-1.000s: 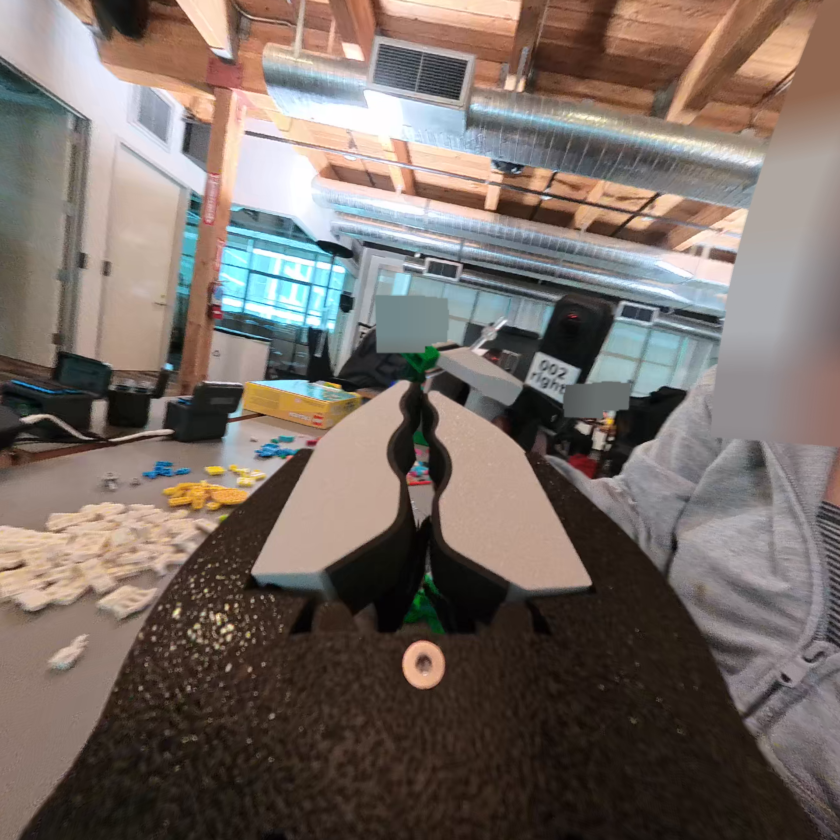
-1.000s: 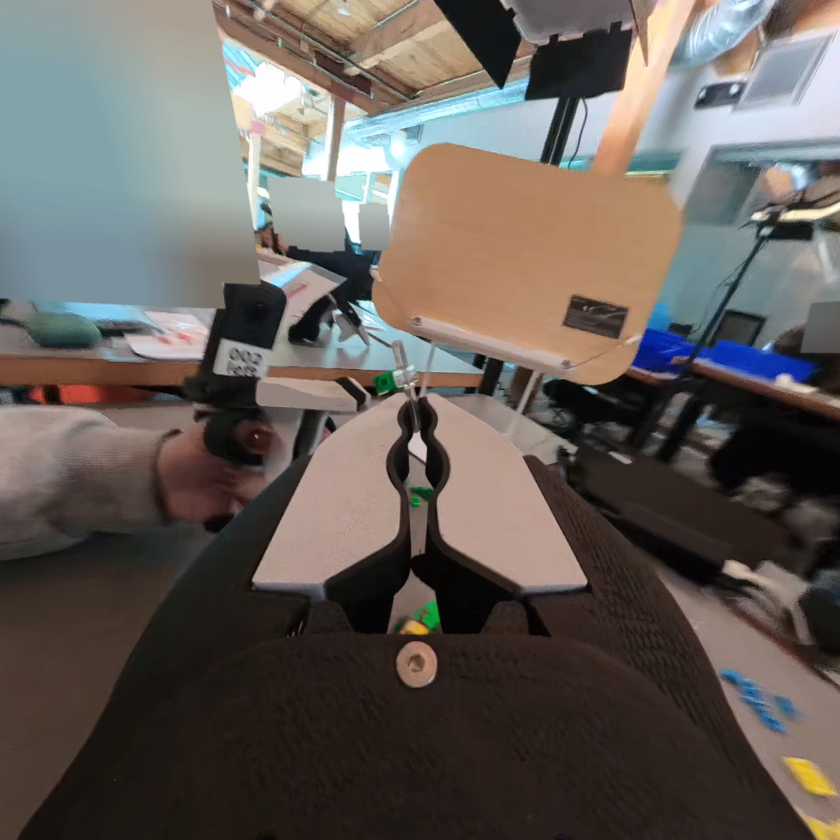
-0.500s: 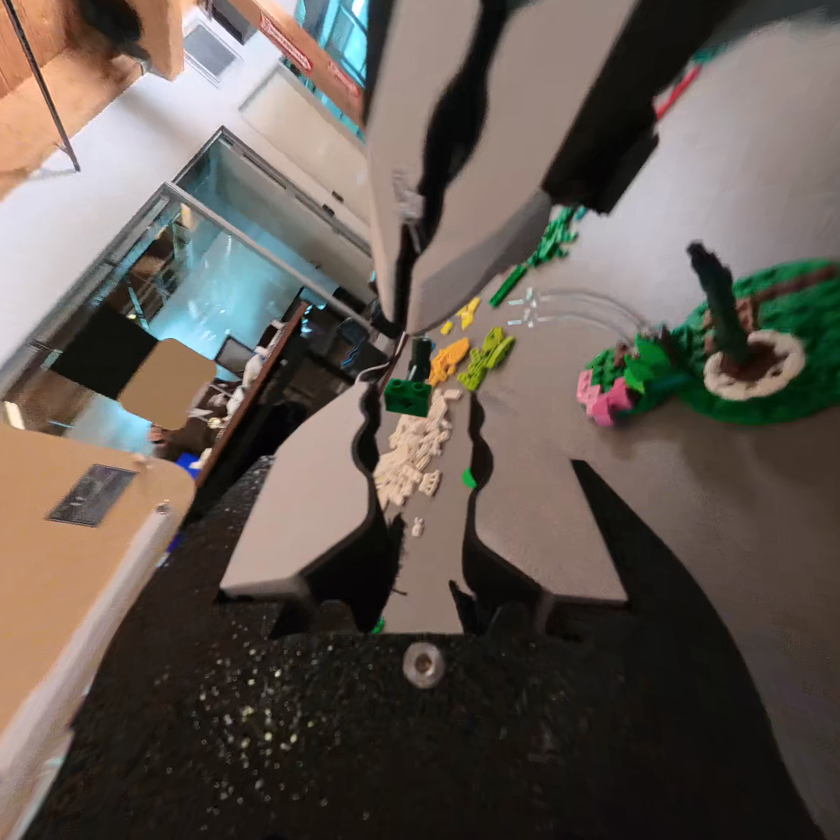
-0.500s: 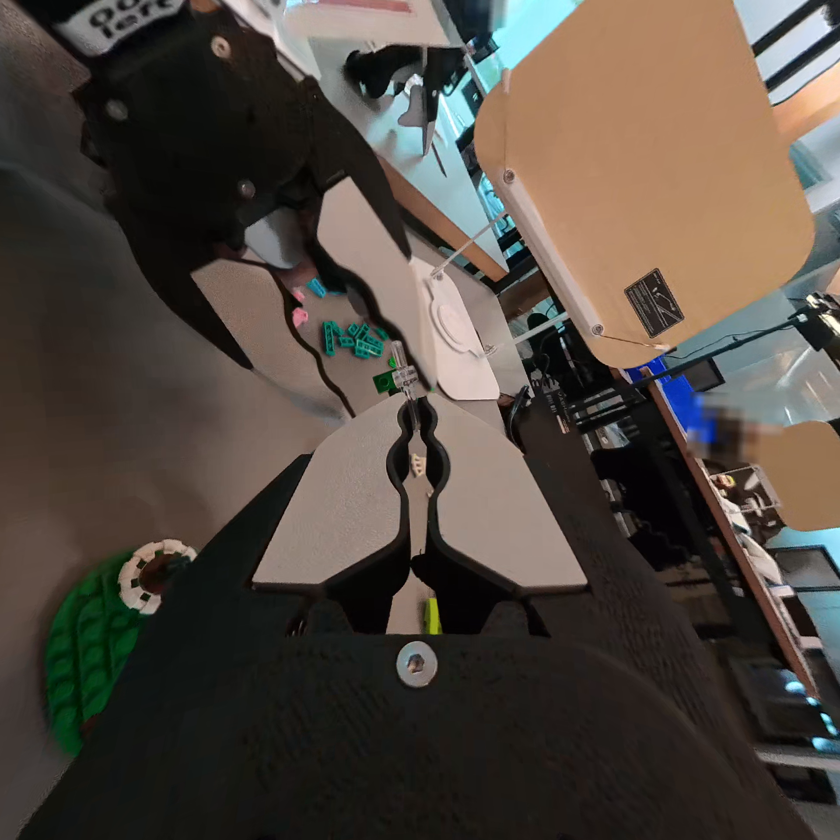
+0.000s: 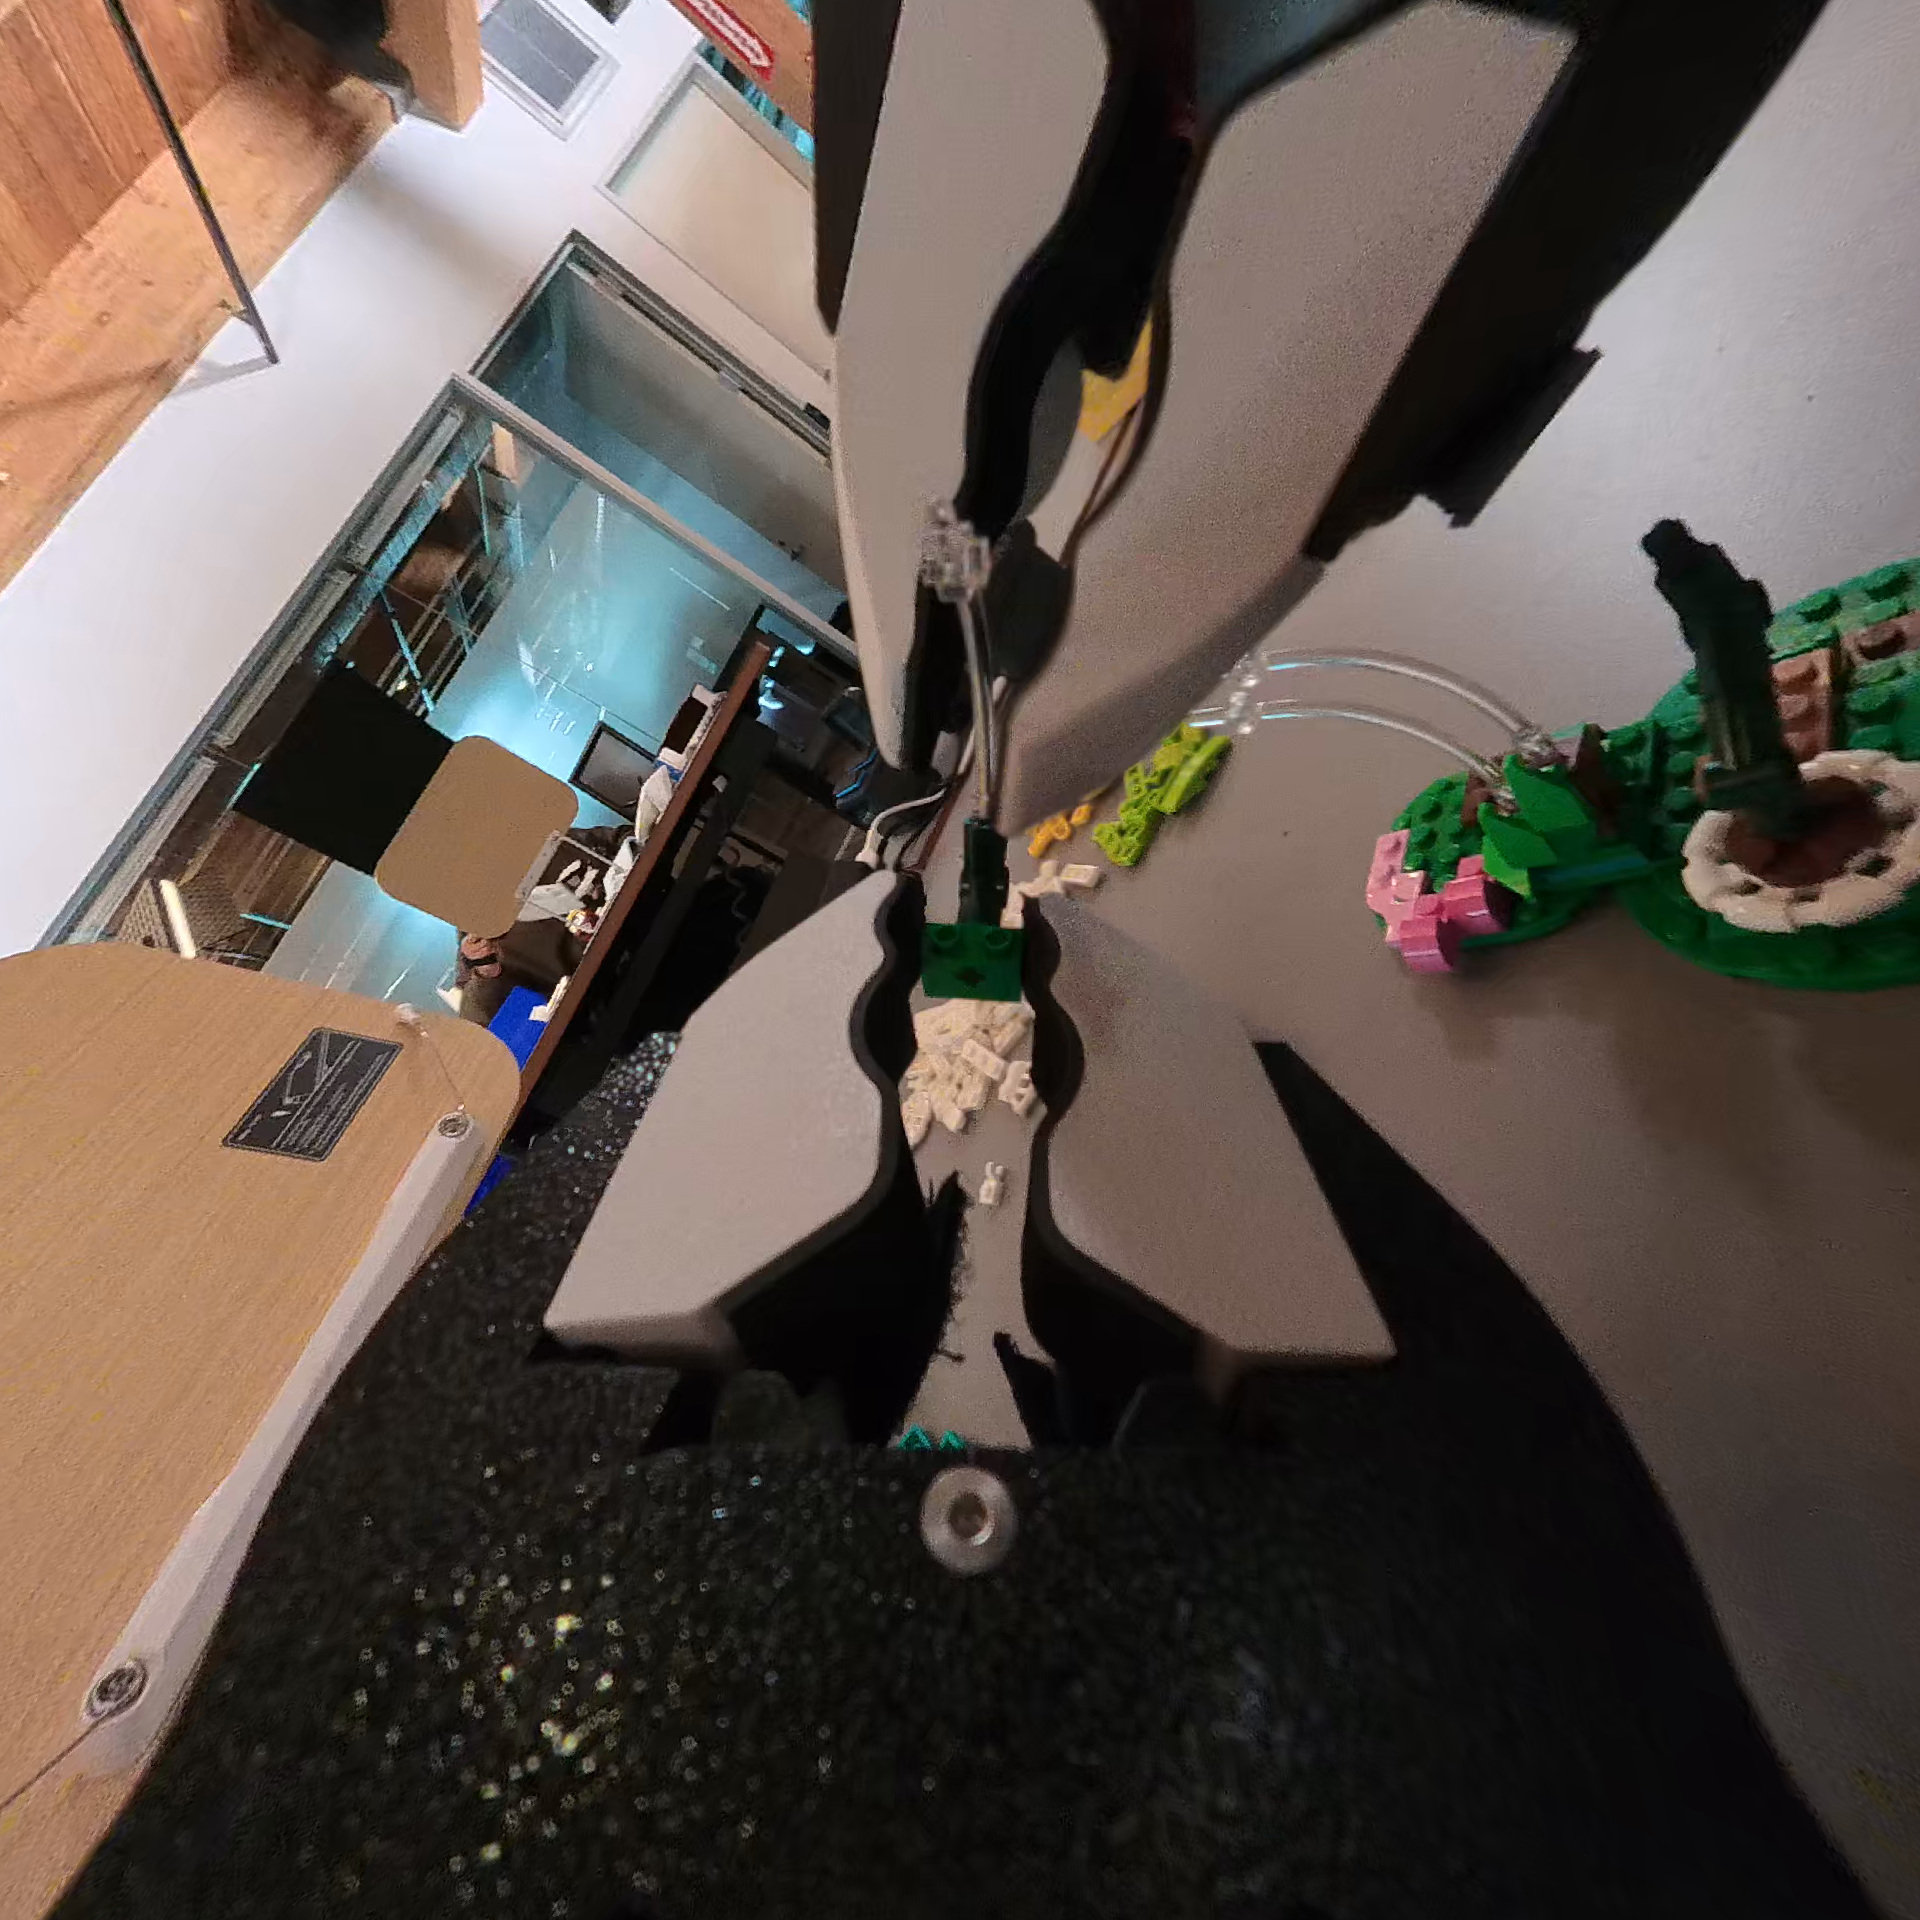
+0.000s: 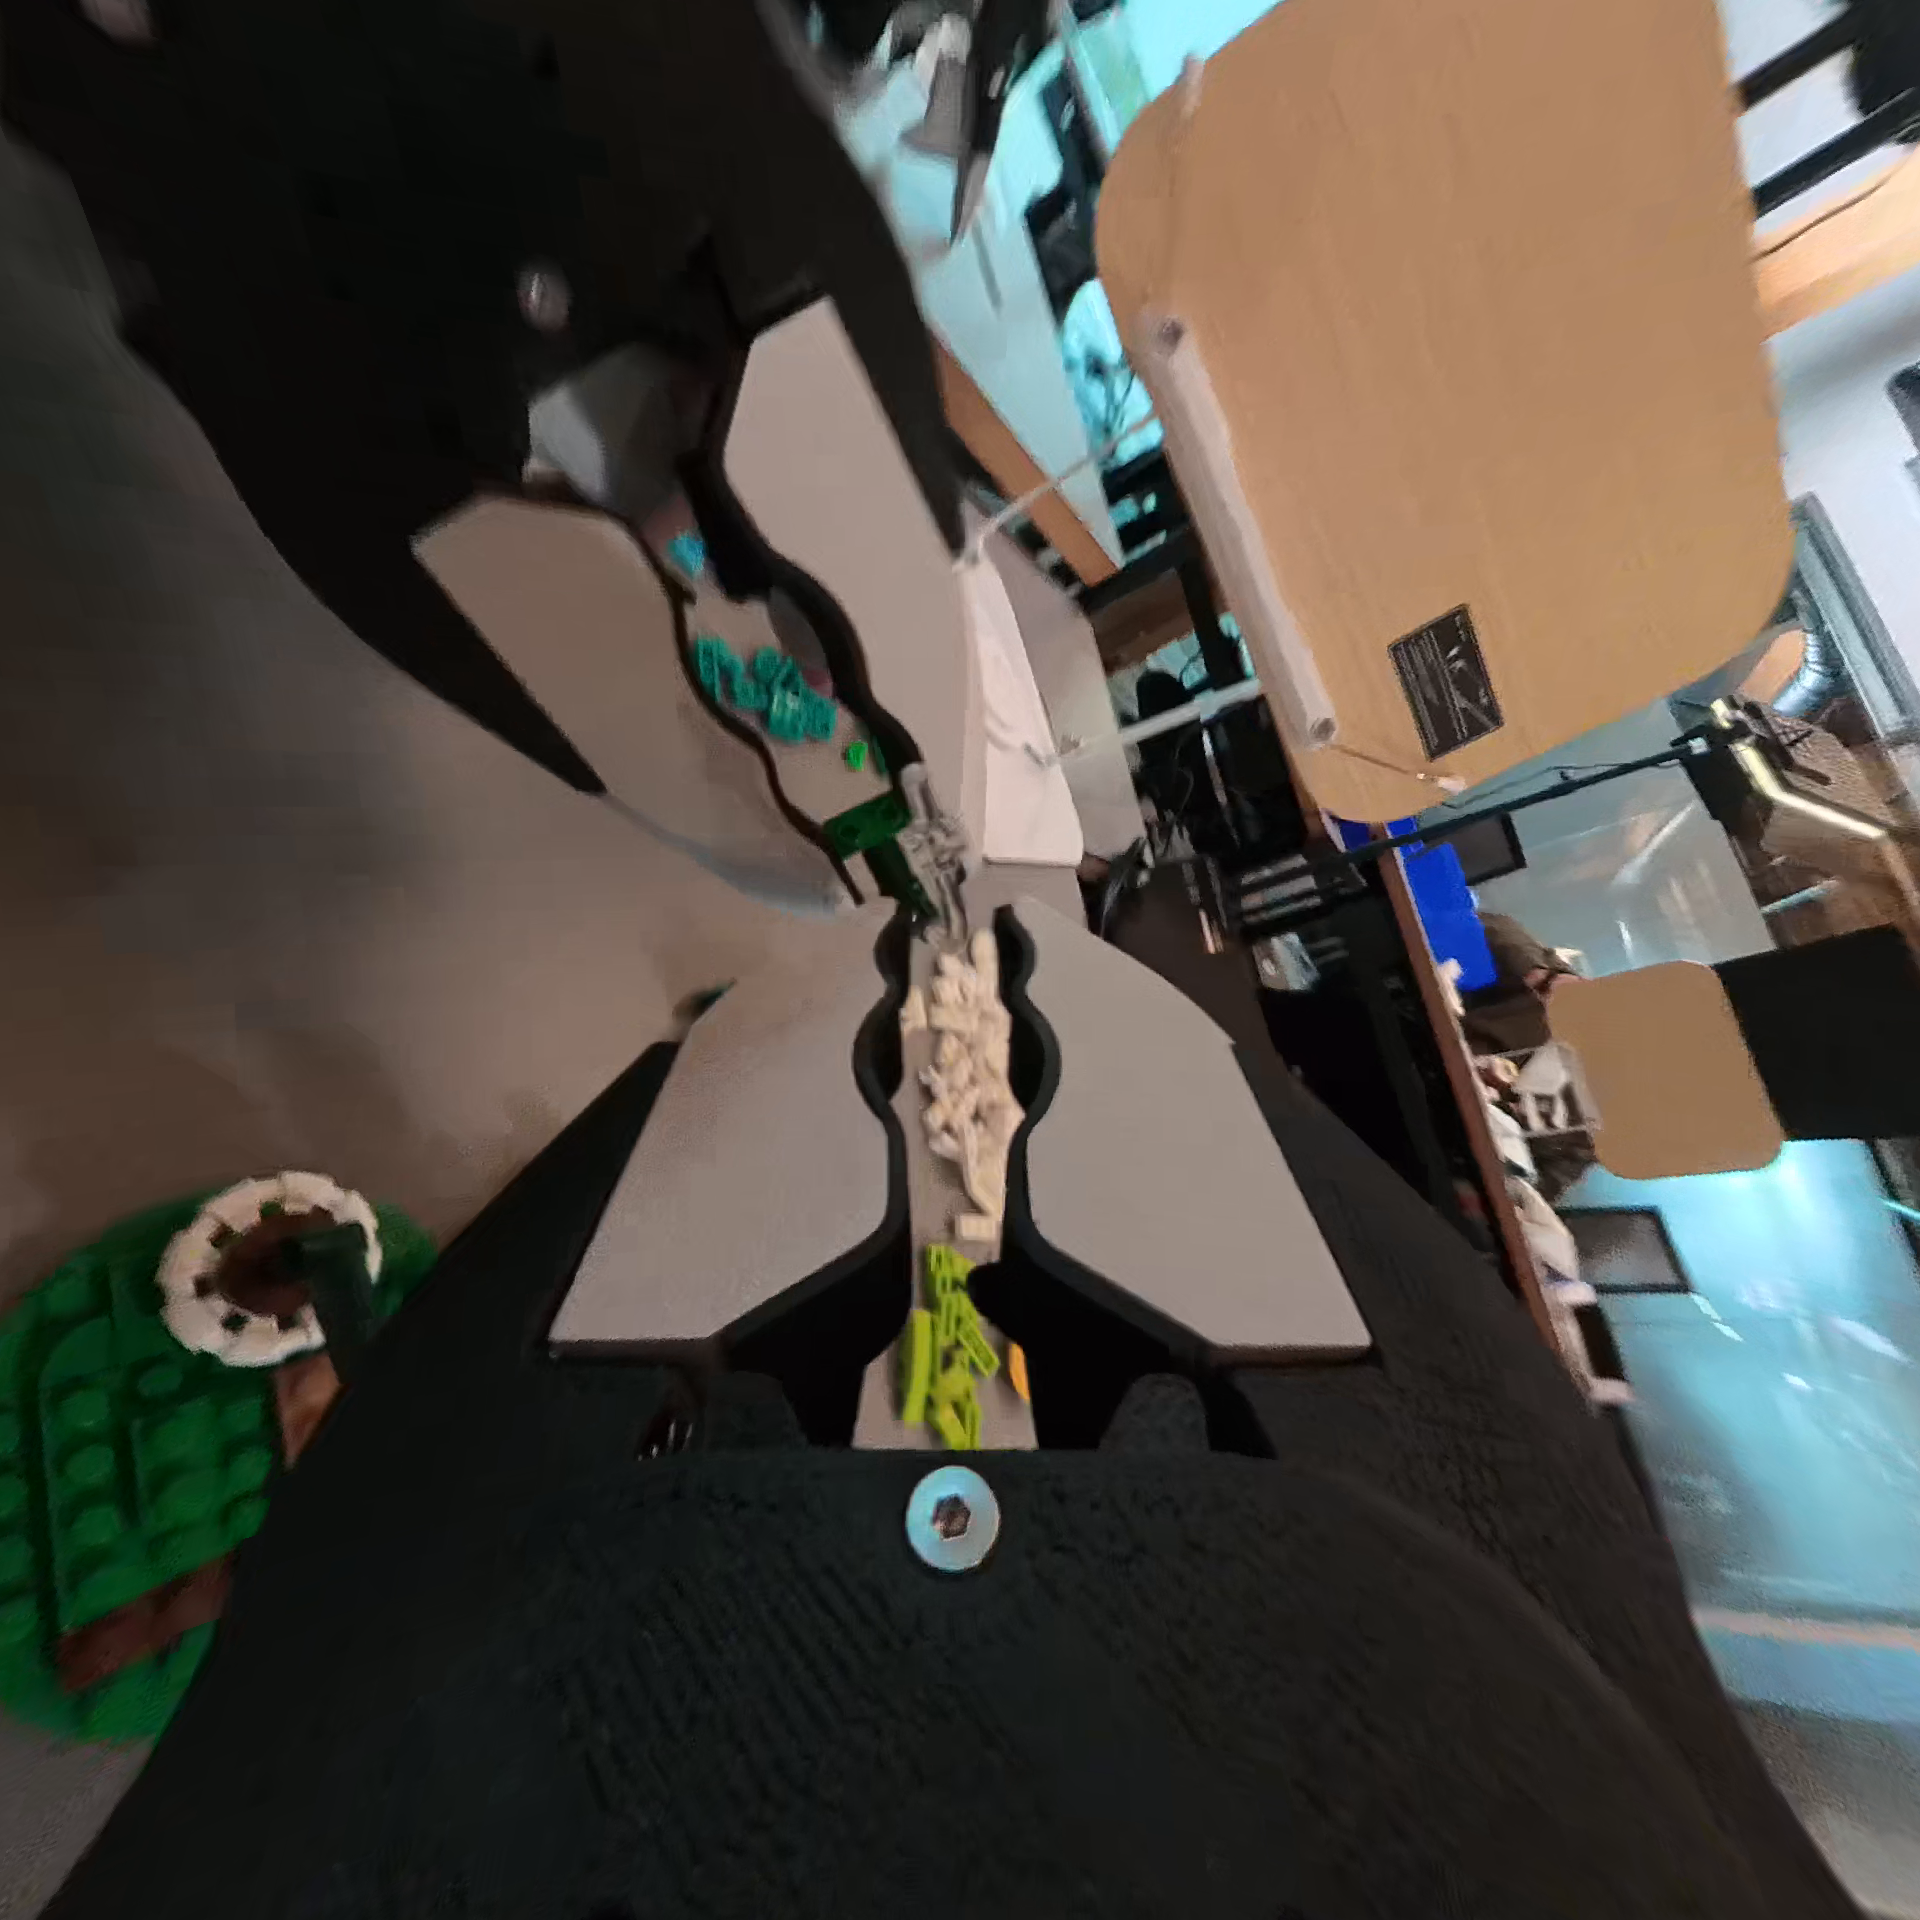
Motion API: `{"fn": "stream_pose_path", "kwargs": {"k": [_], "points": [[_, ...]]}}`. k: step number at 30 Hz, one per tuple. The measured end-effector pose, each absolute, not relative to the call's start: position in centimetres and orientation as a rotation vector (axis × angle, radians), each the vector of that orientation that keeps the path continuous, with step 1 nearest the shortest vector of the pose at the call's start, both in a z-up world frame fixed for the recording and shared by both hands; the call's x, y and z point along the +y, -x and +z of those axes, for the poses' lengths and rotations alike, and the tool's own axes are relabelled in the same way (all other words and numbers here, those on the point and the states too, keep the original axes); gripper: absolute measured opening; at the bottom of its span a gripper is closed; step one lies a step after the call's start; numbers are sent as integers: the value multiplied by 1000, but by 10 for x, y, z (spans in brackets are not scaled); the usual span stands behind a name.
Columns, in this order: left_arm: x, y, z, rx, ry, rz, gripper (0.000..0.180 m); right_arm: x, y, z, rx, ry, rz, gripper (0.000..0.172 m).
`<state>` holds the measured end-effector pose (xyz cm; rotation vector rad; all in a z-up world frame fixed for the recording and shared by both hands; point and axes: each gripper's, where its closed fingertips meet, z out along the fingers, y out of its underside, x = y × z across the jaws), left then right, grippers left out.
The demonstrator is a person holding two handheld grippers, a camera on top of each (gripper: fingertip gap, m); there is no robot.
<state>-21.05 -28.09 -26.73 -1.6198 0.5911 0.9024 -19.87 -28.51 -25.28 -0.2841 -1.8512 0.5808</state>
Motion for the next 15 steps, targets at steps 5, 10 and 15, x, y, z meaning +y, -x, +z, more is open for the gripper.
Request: {"fn": "stream_pose_path", "kwargs": {"k": [5, 10, 15], "points": [[-278, 202, -279, 656, 1657, 847, 19, -283, 200, -270, -1904, 200, 403, 21], [-279, 199, -276, 643, 1637, 815, 19, -285, 196, -274, -1947, 182, 399, 8], [-276, 212, -283, 536, 1739, 833, 49, -276, 199, -276, -1939, 198, 272, 6]]}}
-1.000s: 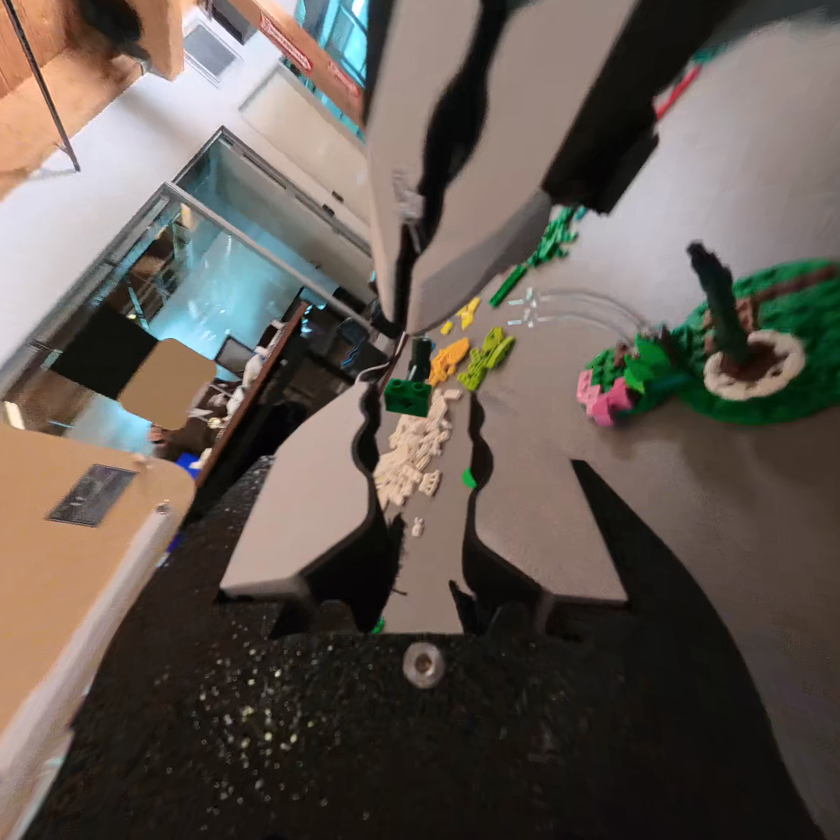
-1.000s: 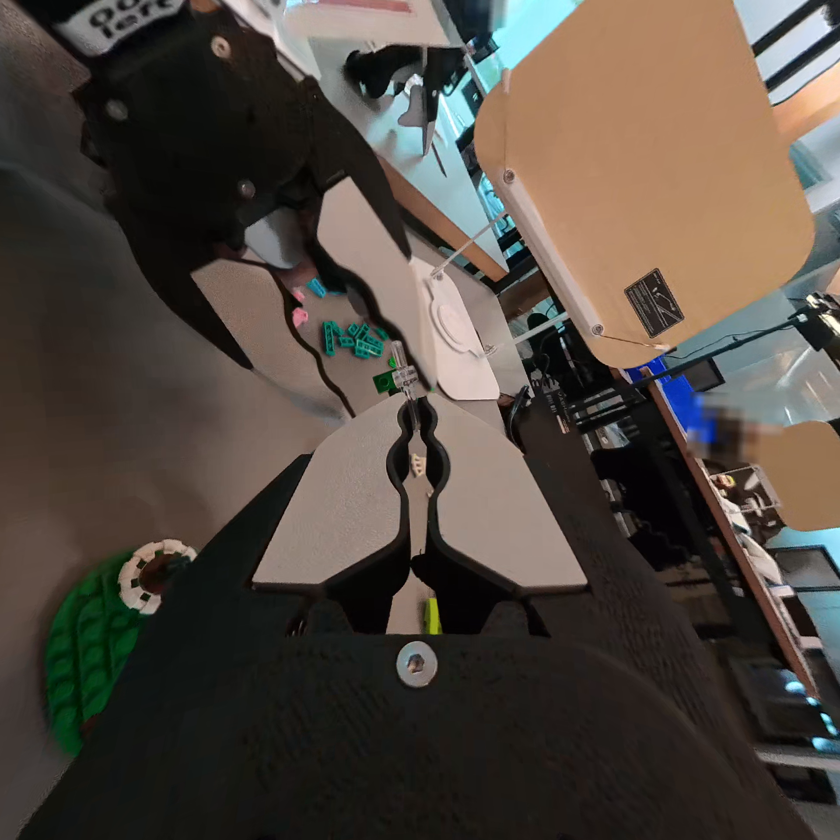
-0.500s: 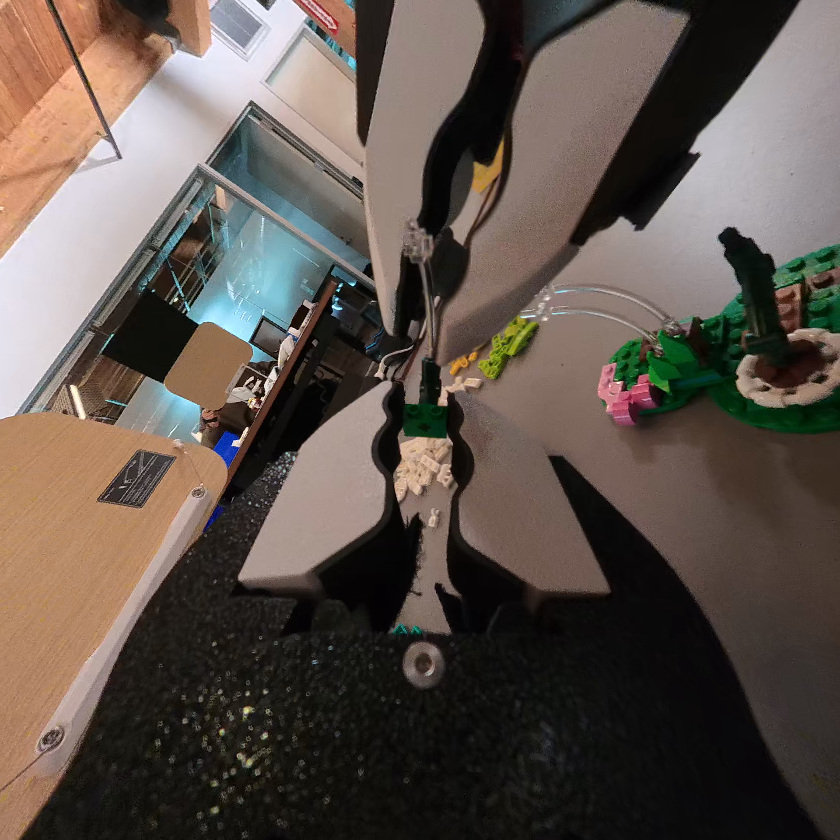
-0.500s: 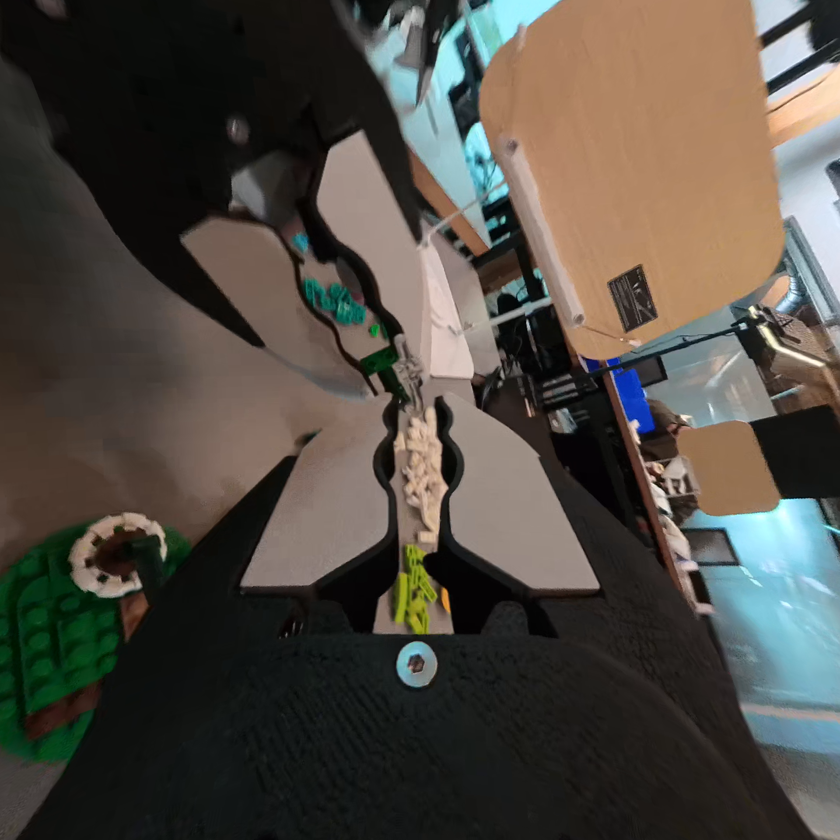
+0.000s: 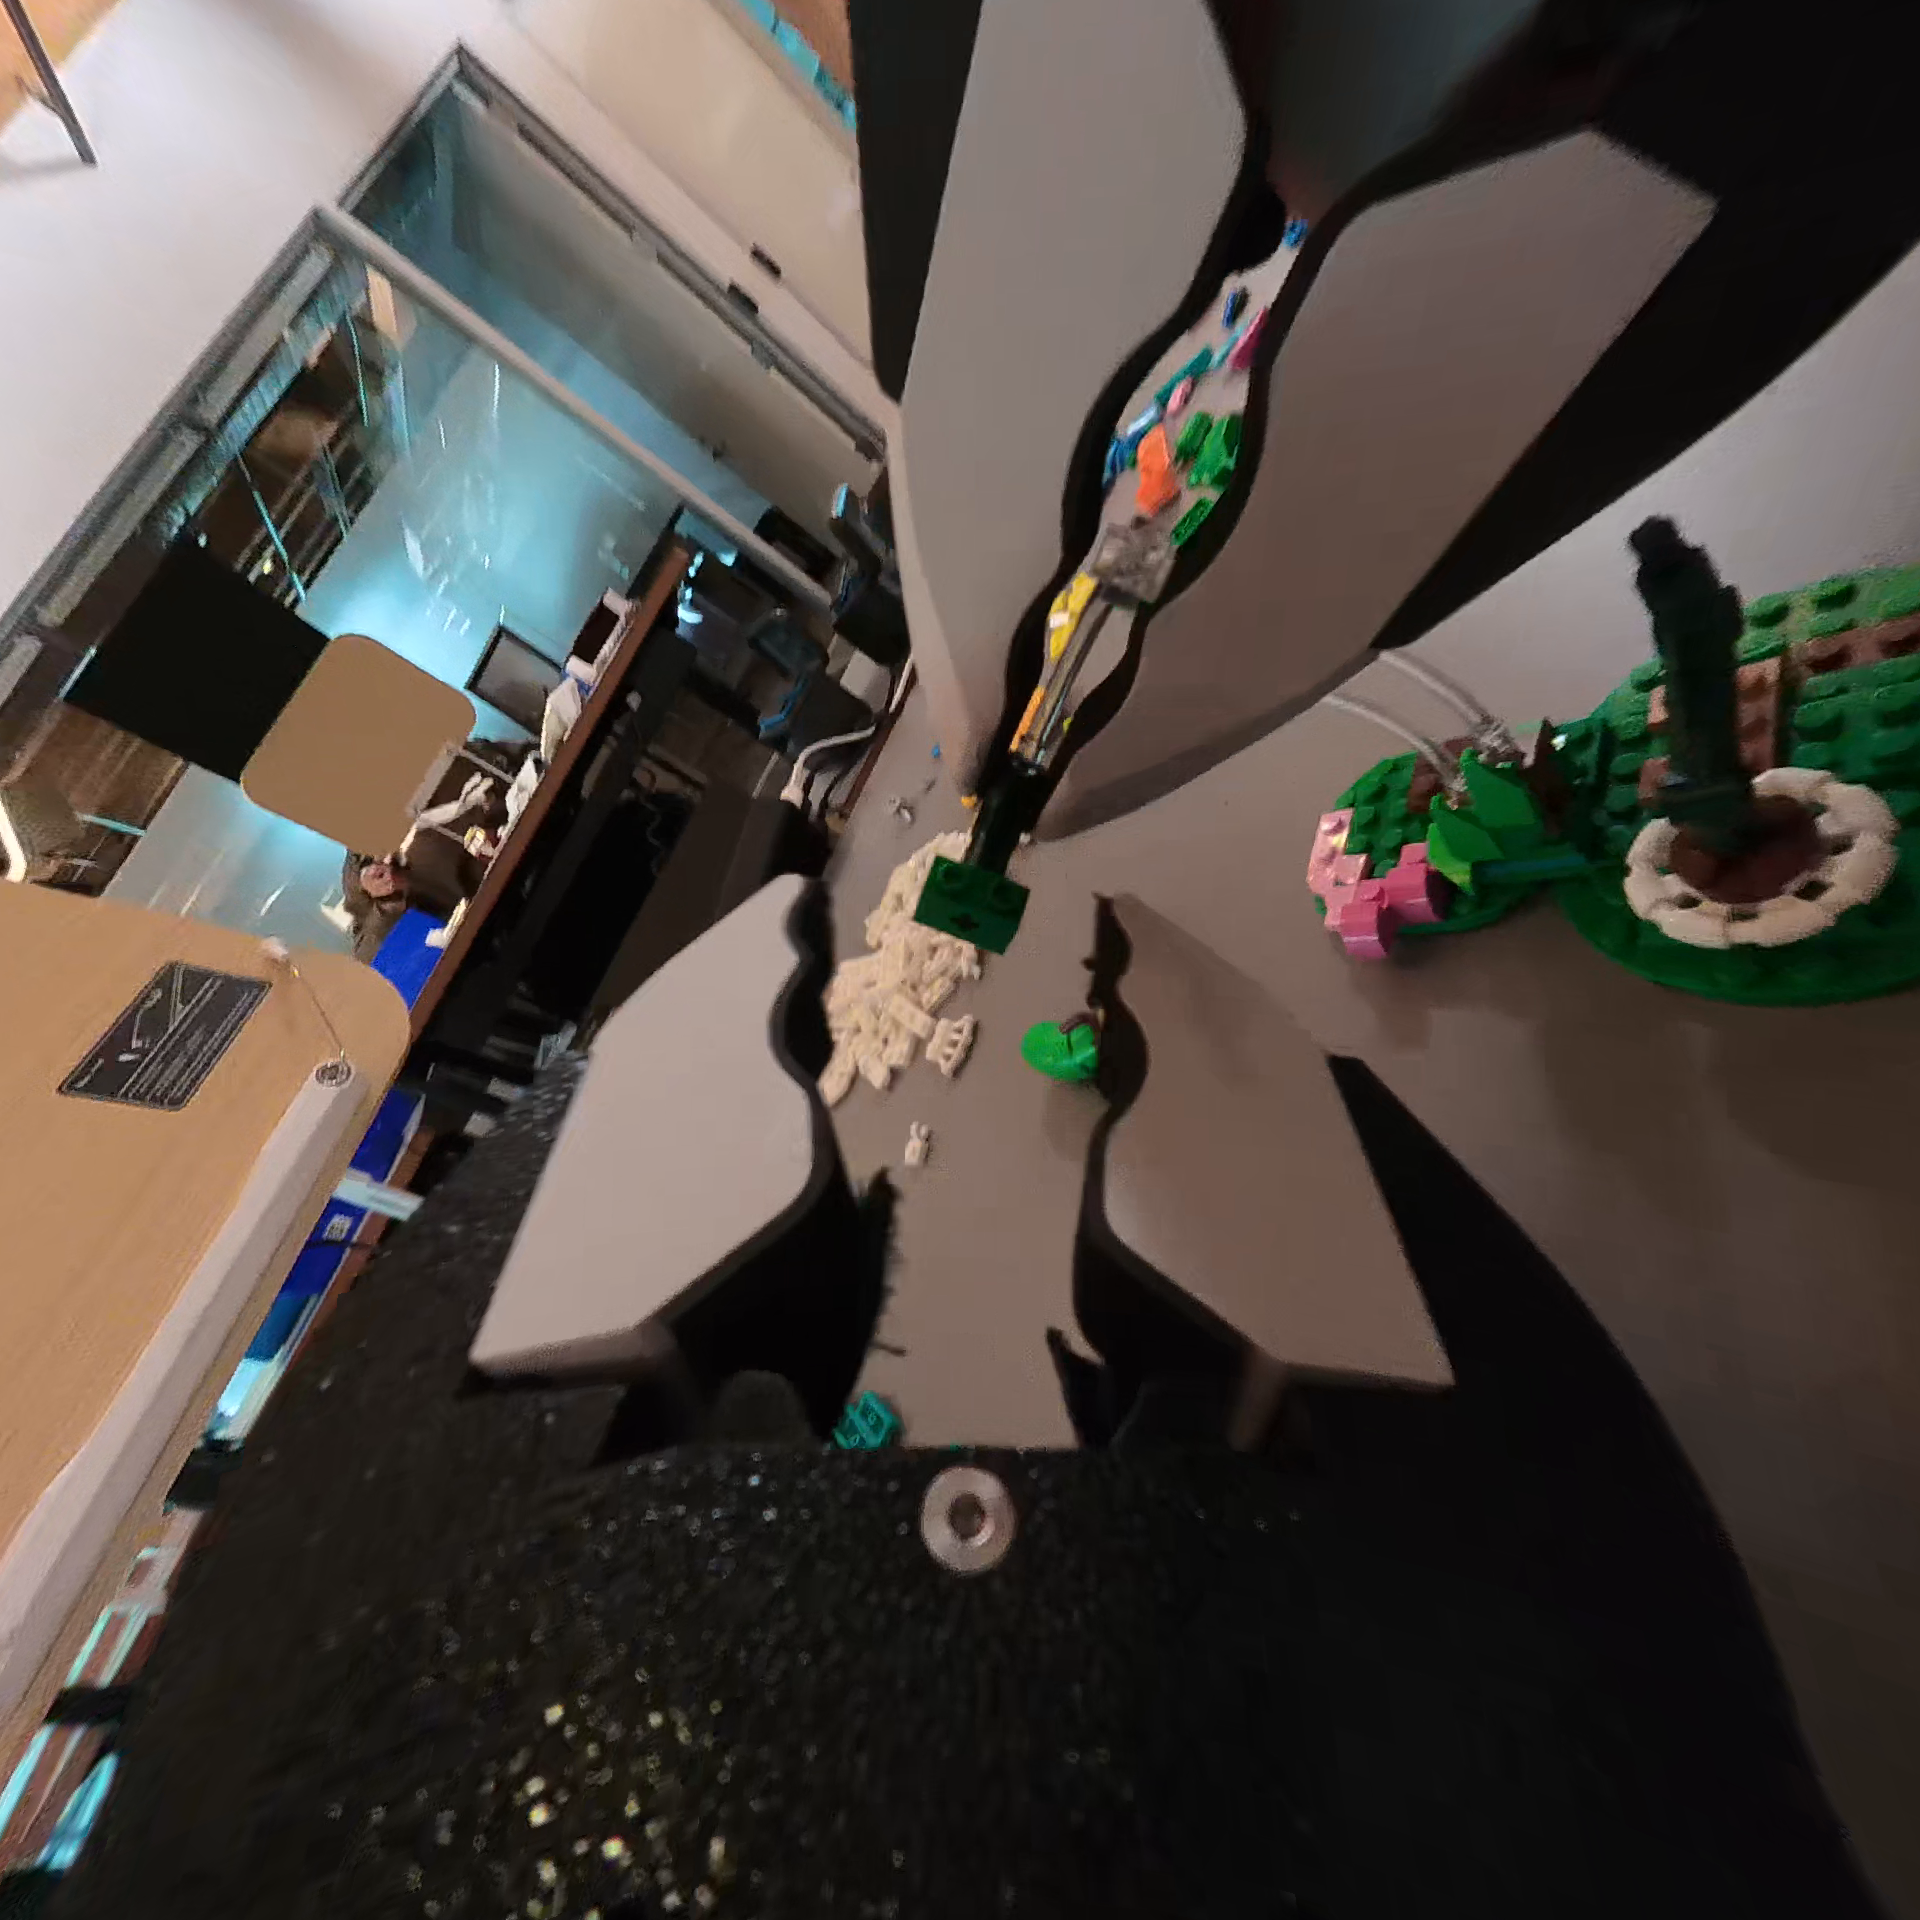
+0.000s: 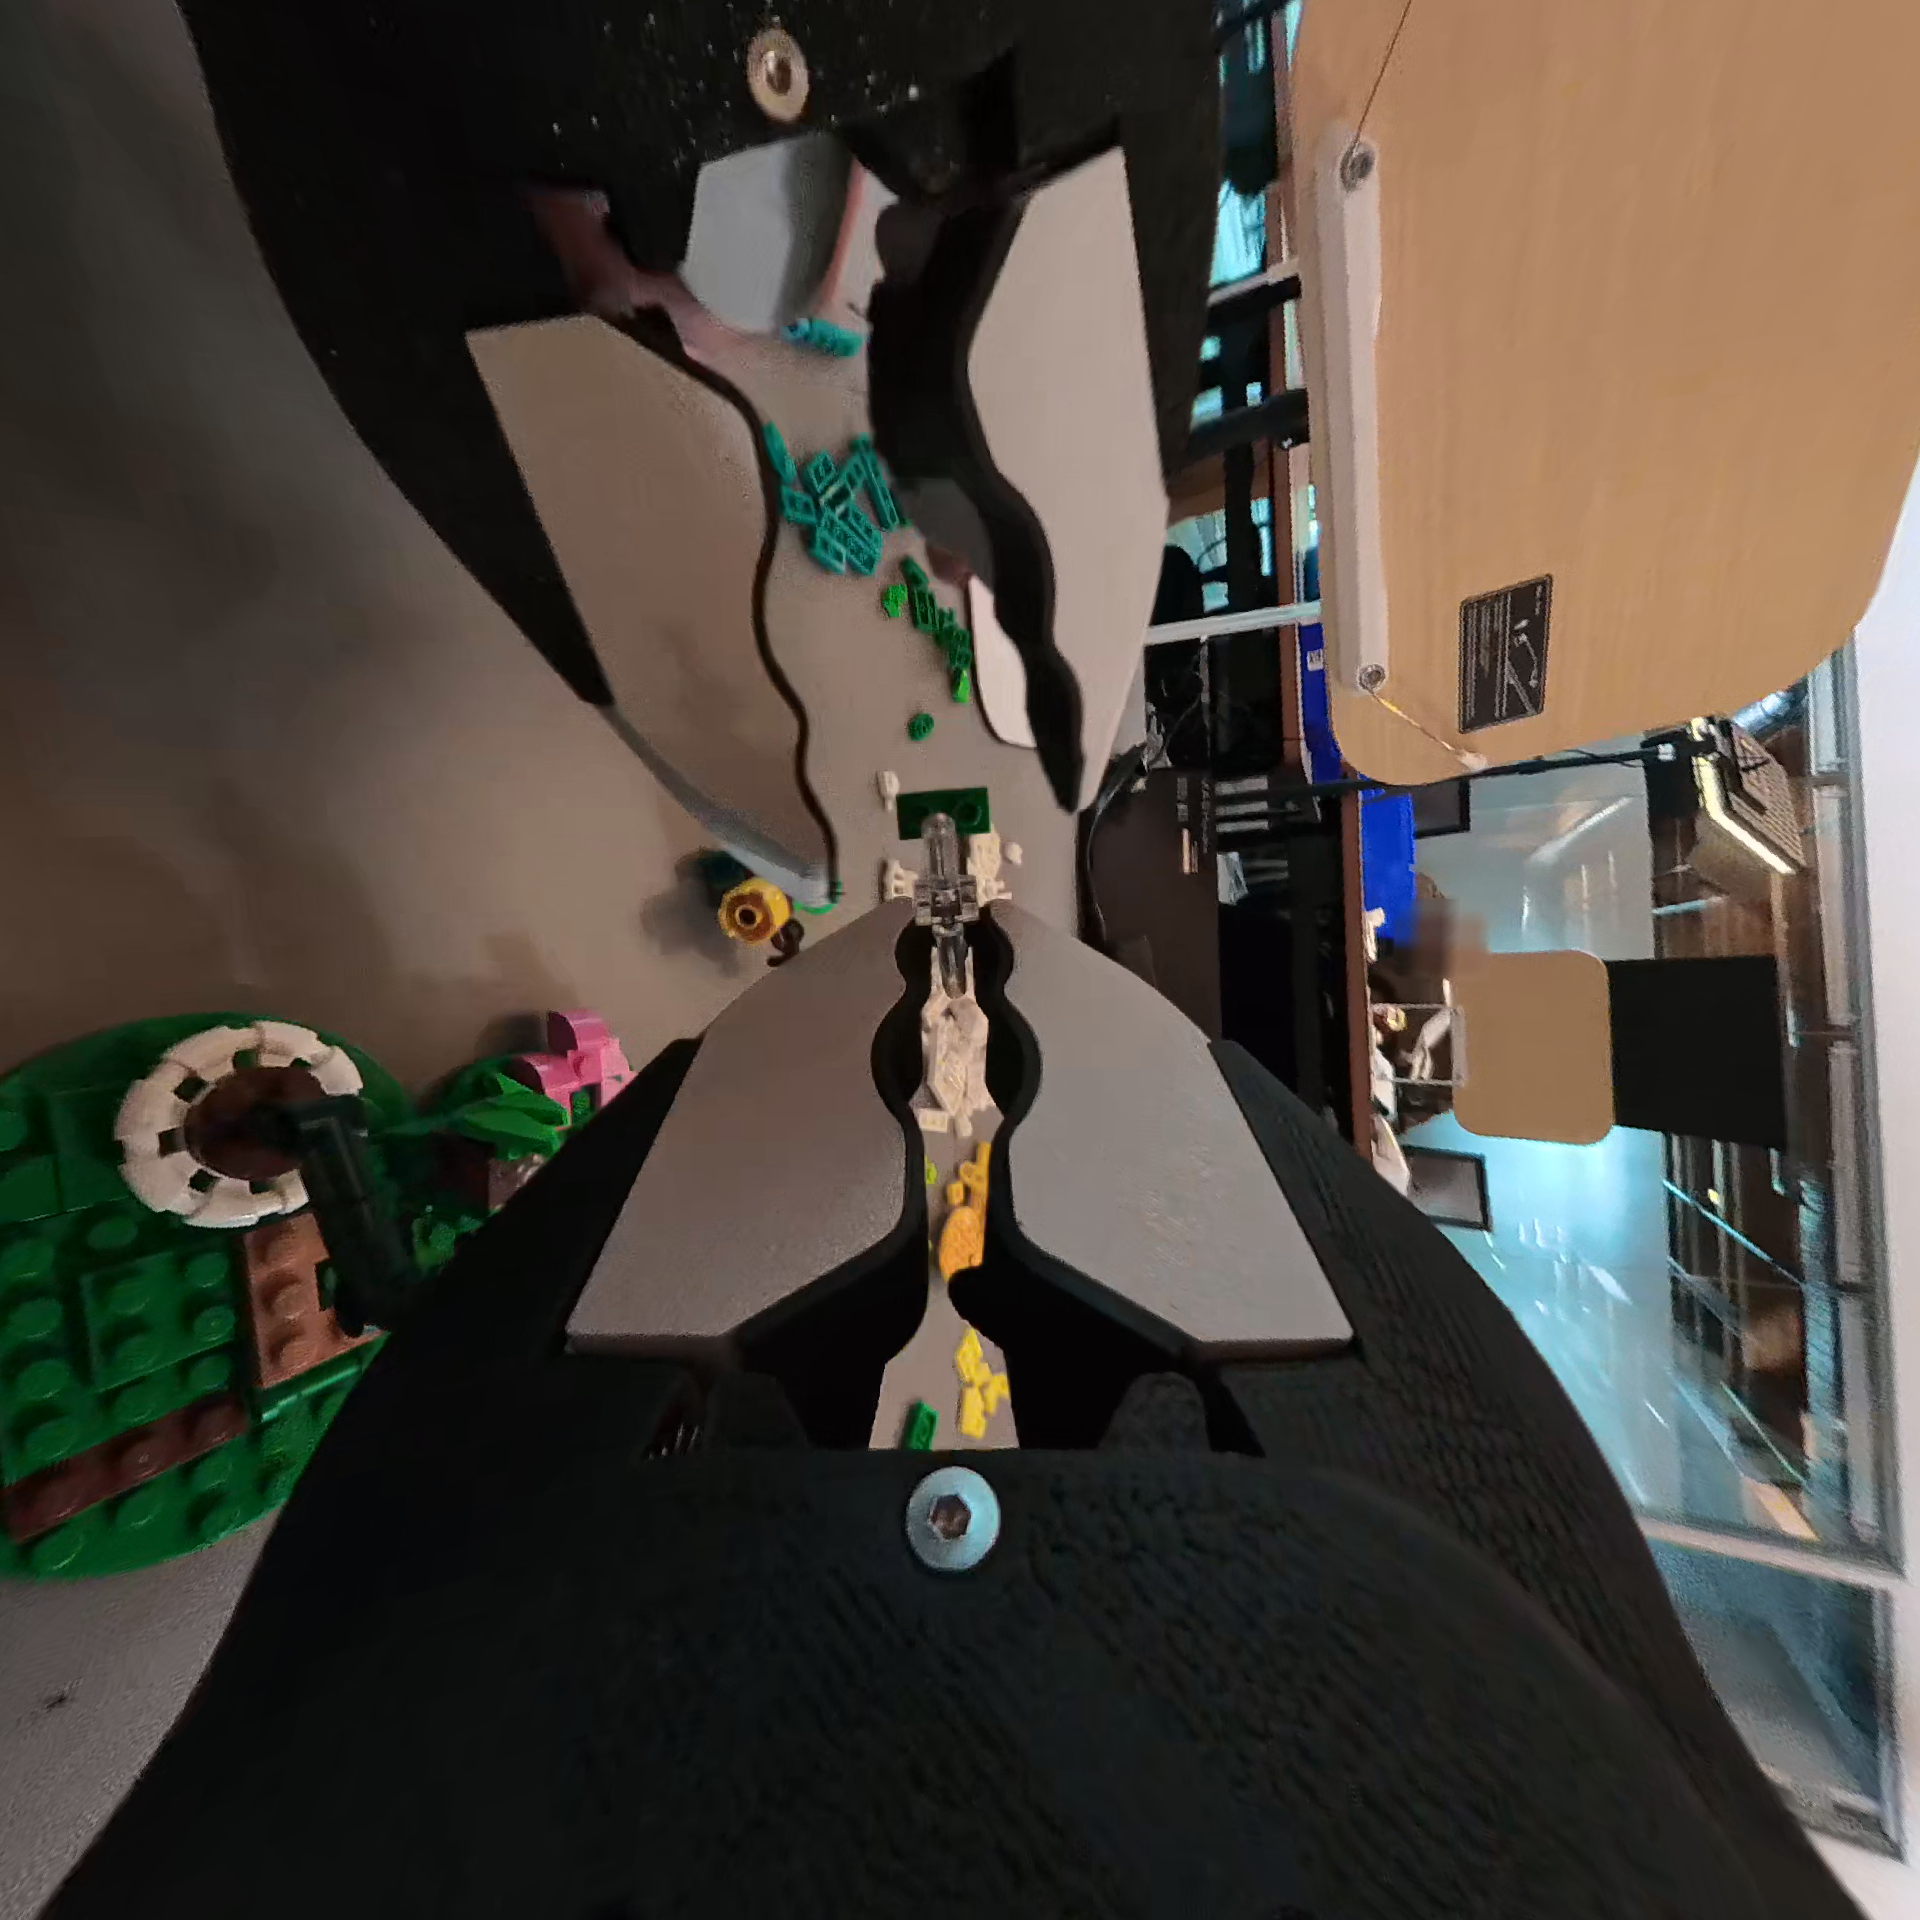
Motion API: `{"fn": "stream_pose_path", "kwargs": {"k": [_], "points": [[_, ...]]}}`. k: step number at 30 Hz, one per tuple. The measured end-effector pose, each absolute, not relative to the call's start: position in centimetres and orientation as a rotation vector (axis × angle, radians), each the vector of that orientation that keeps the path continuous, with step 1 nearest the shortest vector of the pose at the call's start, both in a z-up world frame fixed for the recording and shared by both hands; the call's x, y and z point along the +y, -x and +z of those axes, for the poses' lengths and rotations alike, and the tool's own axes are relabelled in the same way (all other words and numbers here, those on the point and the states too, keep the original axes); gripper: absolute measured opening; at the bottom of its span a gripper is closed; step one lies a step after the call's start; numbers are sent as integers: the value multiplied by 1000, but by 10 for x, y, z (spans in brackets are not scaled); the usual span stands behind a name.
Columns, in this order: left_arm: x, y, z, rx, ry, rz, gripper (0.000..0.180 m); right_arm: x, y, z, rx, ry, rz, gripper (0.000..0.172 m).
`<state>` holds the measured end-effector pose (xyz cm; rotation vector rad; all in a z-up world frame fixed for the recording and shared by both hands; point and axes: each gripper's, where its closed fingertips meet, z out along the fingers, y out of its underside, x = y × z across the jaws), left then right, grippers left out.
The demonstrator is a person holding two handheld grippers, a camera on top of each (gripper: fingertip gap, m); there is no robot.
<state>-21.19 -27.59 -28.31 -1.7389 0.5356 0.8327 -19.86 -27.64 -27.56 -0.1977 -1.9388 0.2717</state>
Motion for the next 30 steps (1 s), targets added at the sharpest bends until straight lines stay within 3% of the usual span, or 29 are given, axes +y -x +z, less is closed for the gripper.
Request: {"fn": "stream_pose_path", "kwargs": {"k": [2, 8, 12, 17, 20, 30], "points": [[-275, 215, -286, 527, 1765, 867, 63, -277, 199, -276, -1938, 194, 251, 6], [-272, 214, -298, 619, 1800, 975, 79, -291, 193, -277, -1960, 145, 295, 6], [-273, 213, -293, 669, 1734, 1072, 50, -292, 192, -279, -1970, 132, 279, 6], [-271, 215, -294, 673, 1729, 1149, 37, -295, 192, -282, -1978, 117, 257, 6], [-272, 217, -291, 673, 1712, 1204, 18, -296, 192, -283, -1983, 115, 255, 6], [-272, 215, -290, 676, 1723, 1159, 18, -298, 192, -285, -2008, 185, 343, 13]]}}
